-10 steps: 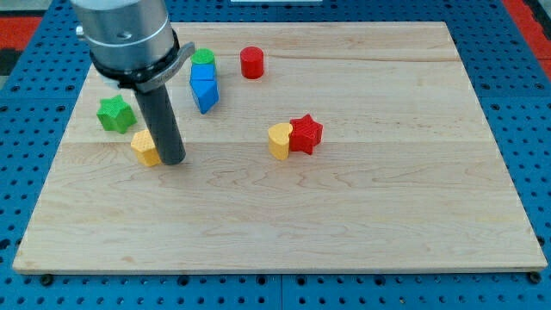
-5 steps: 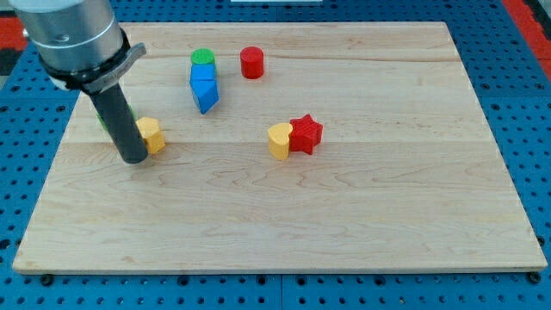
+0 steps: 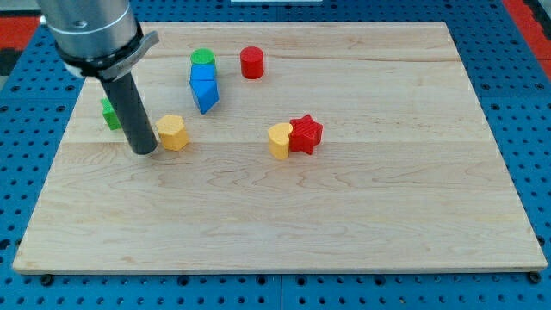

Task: Push the yellow hexagon bottom to the blue triangle

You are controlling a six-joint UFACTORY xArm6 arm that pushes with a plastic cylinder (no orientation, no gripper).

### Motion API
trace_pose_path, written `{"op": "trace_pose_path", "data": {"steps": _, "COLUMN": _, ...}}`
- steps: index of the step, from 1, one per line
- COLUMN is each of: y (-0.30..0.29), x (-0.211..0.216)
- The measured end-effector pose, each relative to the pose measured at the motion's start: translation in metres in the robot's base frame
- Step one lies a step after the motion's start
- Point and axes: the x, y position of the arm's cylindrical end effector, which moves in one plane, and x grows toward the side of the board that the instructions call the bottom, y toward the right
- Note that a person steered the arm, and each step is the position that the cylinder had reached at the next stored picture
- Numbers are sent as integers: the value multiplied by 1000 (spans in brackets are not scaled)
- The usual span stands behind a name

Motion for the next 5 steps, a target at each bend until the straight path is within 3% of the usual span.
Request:
{"op": "trace_pose_path", "data": {"steps": 4, "y": 51, "x": -22}}
{"op": "trace_pose_path", "data": {"steps": 5, "y": -1, "x": -30}}
